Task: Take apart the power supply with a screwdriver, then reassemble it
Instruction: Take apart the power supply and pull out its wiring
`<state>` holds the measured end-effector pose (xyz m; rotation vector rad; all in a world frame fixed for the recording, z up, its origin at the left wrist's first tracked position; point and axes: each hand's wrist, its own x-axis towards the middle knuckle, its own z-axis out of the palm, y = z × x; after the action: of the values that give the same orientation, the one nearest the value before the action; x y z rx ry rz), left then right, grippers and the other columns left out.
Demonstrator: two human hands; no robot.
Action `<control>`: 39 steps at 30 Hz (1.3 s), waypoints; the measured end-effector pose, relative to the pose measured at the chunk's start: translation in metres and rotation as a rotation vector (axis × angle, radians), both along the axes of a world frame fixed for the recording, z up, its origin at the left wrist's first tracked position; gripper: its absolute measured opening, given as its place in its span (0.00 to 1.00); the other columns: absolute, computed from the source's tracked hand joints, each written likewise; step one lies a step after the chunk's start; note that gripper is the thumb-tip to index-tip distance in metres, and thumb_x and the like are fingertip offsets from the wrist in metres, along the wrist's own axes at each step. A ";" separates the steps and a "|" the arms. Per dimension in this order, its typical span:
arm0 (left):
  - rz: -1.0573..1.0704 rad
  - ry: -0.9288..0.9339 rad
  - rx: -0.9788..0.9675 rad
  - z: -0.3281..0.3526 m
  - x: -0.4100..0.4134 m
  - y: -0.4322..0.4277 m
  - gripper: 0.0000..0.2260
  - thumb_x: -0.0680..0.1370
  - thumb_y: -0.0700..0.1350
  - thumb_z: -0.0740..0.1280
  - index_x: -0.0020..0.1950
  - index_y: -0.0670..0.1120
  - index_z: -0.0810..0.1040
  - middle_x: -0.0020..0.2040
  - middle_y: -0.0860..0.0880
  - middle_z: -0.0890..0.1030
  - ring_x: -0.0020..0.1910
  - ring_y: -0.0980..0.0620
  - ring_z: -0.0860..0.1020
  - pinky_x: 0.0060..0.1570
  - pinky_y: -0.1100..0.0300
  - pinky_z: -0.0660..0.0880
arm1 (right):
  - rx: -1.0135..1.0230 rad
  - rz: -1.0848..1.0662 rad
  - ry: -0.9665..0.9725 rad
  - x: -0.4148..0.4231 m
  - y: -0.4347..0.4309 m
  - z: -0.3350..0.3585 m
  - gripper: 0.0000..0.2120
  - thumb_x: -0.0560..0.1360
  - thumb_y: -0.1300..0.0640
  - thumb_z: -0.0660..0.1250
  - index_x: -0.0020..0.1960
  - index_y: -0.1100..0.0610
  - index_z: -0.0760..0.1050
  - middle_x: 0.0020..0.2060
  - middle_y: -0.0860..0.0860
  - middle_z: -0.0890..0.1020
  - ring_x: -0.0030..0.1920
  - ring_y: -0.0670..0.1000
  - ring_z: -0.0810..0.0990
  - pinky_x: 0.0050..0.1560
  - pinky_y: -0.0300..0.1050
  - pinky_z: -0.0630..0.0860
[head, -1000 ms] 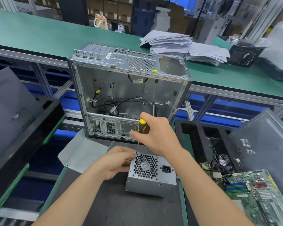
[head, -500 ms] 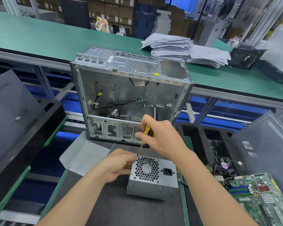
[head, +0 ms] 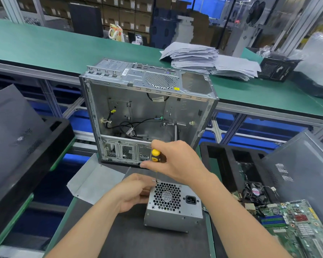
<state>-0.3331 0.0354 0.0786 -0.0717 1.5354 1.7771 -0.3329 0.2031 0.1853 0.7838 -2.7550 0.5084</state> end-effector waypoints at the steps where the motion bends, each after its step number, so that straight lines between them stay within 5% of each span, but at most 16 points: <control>1: -0.002 0.007 0.005 0.000 0.001 0.000 0.11 0.84 0.39 0.64 0.50 0.42 0.87 0.50 0.41 0.87 0.45 0.49 0.85 0.55 0.49 0.82 | -0.025 0.003 0.014 0.001 -0.002 -0.003 0.22 0.78 0.38 0.71 0.43 0.53 0.67 0.29 0.45 0.71 0.32 0.51 0.70 0.35 0.54 0.75; 4: 0.012 -0.003 0.024 0.001 0.001 0.000 0.12 0.84 0.39 0.65 0.46 0.43 0.87 0.49 0.40 0.87 0.45 0.48 0.85 0.53 0.49 0.82 | -0.295 0.032 -0.176 0.004 -0.004 -0.012 0.08 0.80 0.48 0.72 0.51 0.49 0.75 0.39 0.45 0.82 0.36 0.50 0.78 0.42 0.53 0.78; 10: 0.022 0.003 0.045 -0.002 0.003 0.000 0.12 0.83 0.47 0.68 0.55 0.38 0.85 0.56 0.37 0.86 0.51 0.45 0.85 0.55 0.49 0.82 | -0.475 0.111 -0.488 0.010 0.009 -0.006 0.09 0.81 0.58 0.71 0.56 0.46 0.74 0.45 0.51 0.83 0.38 0.52 0.87 0.49 0.62 0.82; 13: 0.020 -0.002 0.023 -0.004 0.001 0.001 0.11 0.84 0.43 0.66 0.51 0.40 0.88 0.56 0.37 0.86 0.52 0.45 0.85 0.58 0.47 0.82 | -0.396 0.009 -0.375 0.006 0.013 -0.005 0.11 0.78 0.52 0.76 0.47 0.47 0.73 0.39 0.50 0.83 0.37 0.52 0.86 0.45 0.57 0.82; 17: 0.000 0.003 0.001 -0.004 -0.002 0.000 0.11 0.84 0.41 0.65 0.56 0.38 0.86 0.56 0.38 0.86 0.55 0.42 0.85 0.57 0.47 0.82 | -0.274 -0.091 -0.182 0.002 0.005 -0.011 0.23 0.73 0.43 0.79 0.41 0.48 0.65 0.30 0.46 0.74 0.33 0.46 0.70 0.35 0.43 0.70; 20: 0.014 -0.004 -0.009 -0.004 -0.003 0.000 0.10 0.84 0.40 0.65 0.55 0.38 0.85 0.54 0.38 0.87 0.50 0.44 0.86 0.51 0.50 0.82 | -0.310 0.022 -0.259 0.003 0.005 -0.011 0.14 0.76 0.45 0.76 0.49 0.48 0.72 0.39 0.45 0.81 0.40 0.47 0.79 0.44 0.50 0.78; 24: 0.031 -0.003 -0.009 -0.003 -0.001 0.001 0.12 0.84 0.39 0.64 0.47 0.41 0.87 0.50 0.40 0.87 0.46 0.47 0.86 0.48 0.52 0.82 | -0.376 0.250 -0.460 0.005 0.015 -0.004 0.09 0.79 0.60 0.71 0.57 0.50 0.77 0.51 0.44 0.85 0.53 0.52 0.85 0.55 0.54 0.81; 27: 0.044 -0.006 -0.027 -0.003 0.000 0.004 0.11 0.84 0.39 0.64 0.49 0.39 0.85 0.49 0.40 0.87 0.45 0.47 0.86 0.50 0.51 0.82 | -0.414 0.135 -0.489 0.002 0.015 -0.003 0.06 0.78 0.59 0.74 0.51 0.54 0.77 0.44 0.48 0.85 0.41 0.50 0.86 0.48 0.57 0.83; 30: 0.037 -0.013 -0.056 -0.004 -0.001 0.004 0.11 0.84 0.40 0.65 0.57 0.35 0.84 0.53 0.38 0.87 0.49 0.45 0.86 0.53 0.50 0.83 | -0.478 -0.163 -0.417 0.001 0.011 -0.009 0.19 0.75 0.50 0.79 0.45 0.52 0.68 0.35 0.50 0.81 0.32 0.51 0.85 0.41 0.62 0.83; 33: 0.044 -0.024 -0.044 -0.005 0.000 0.004 0.12 0.84 0.41 0.65 0.59 0.34 0.83 0.54 0.38 0.87 0.50 0.44 0.86 0.55 0.49 0.83 | -0.469 -0.245 -0.313 0.002 0.011 -0.017 0.25 0.72 0.44 0.80 0.42 0.51 0.63 0.30 0.45 0.75 0.31 0.51 0.78 0.38 0.60 0.83; 36: 0.043 -0.026 -0.021 -0.005 -0.002 0.002 0.10 0.84 0.40 0.66 0.57 0.35 0.84 0.54 0.38 0.86 0.51 0.44 0.86 0.54 0.49 0.83 | -0.366 -0.008 -0.296 0.003 0.014 -0.014 0.15 0.75 0.45 0.78 0.46 0.47 0.71 0.37 0.43 0.79 0.37 0.45 0.77 0.43 0.50 0.79; 39: 0.024 -0.029 -0.002 -0.005 -0.002 -0.002 0.10 0.83 0.39 0.66 0.56 0.36 0.86 0.56 0.38 0.86 0.53 0.43 0.85 0.57 0.48 0.82 | -0.354 0.182 -0.453 0.003 0.021 -0.012 0.06 0.80 0.53 0.73 0.55 0.48 0.78 0.50 0.45 0.84 0.51 0.52 0.84 0.53 0.56 0.81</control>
<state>-0.3349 0.0333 0.0739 -0.1168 1.5217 1.7853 -0.3298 0.2237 0.1737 0.9234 -2.8575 1.3136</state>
